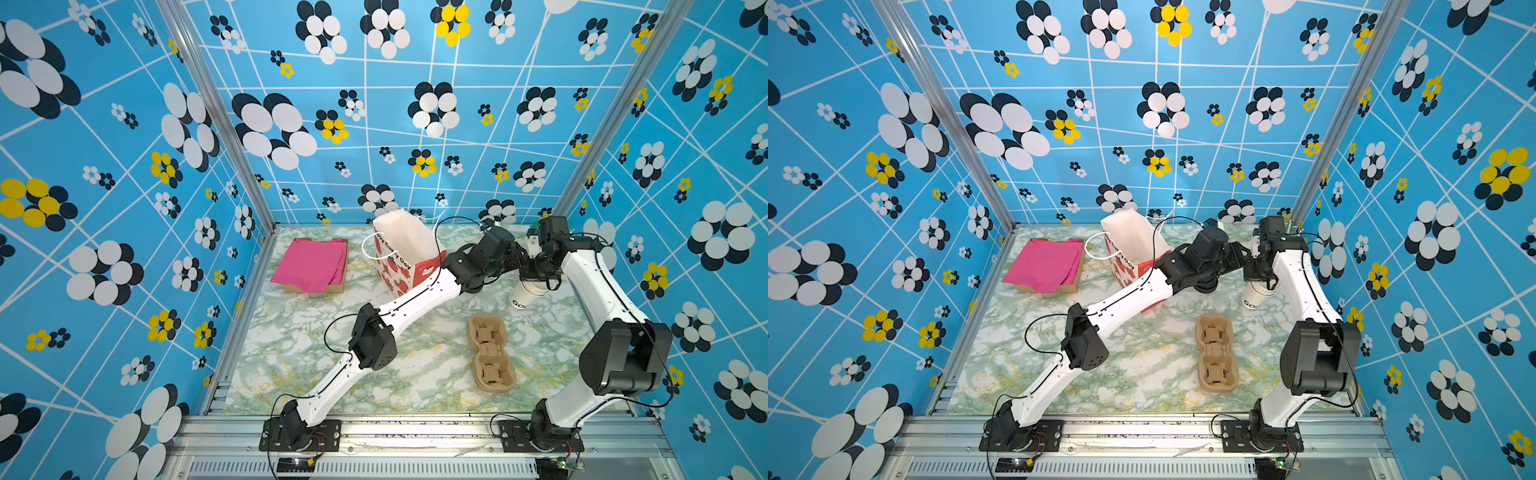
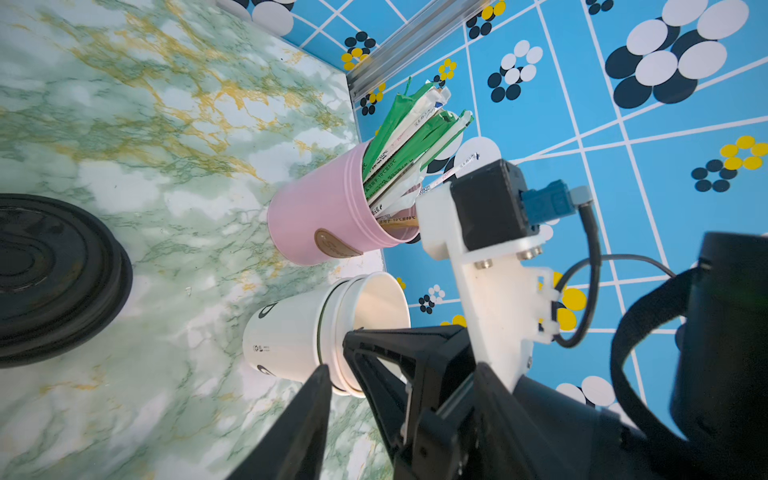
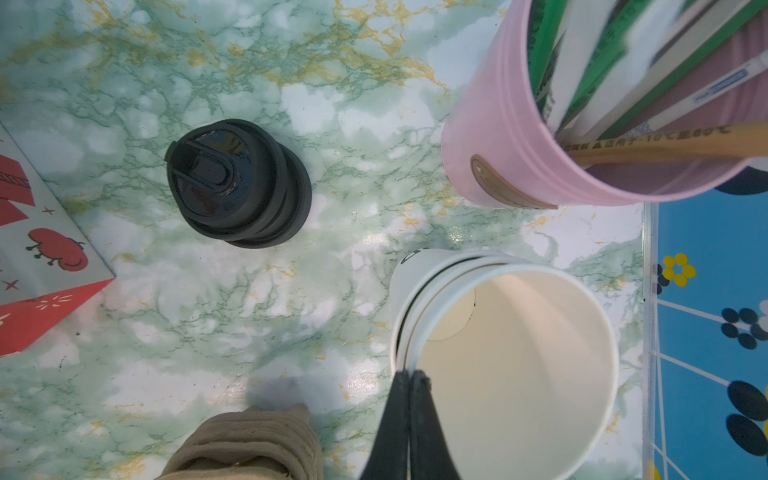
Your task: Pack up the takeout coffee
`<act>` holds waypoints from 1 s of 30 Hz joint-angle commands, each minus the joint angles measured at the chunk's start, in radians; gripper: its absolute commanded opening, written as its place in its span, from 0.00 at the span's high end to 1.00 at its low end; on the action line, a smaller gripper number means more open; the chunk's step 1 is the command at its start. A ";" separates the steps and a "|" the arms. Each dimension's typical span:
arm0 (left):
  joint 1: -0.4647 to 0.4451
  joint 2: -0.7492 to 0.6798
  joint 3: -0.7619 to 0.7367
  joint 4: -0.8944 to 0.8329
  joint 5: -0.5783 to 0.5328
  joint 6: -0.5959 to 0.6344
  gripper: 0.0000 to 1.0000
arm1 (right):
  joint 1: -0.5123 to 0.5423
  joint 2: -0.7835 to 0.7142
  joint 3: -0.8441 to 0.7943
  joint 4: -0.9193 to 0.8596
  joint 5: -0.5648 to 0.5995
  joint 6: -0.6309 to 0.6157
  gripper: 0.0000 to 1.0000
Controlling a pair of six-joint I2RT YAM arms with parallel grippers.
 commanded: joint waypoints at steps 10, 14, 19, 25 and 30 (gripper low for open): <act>0.031 0.049 -0.057 -0.101 0.034 0.025 0.49 | -0.005 -0.013 -0.002 0.011 -0.052 0.016 1.00; 0.044 -0.009 -0.127 -0.057 0.038 0.033 0.49 | -0.006 -0.021 -0.013 0.022 -0.056 0.017 1.00; 0.049 -0.072 -0.177 0.004 0.055 0.045 0.44 | -0.005 -0.013 -0.015 0.025 -0.059 0.017 1.00; 0.051 -0.127 -0.236 0.035 0.061 0.041 0.43 | -0.005 -0.007 -0.009 0.024 -0.065 0.017 1.00; 0.051 -0.127 -0.312 0.087 0.089 0.003 0.44 | -0.005 -0.014 -0.006 0.026 -0.097 0.021 1.00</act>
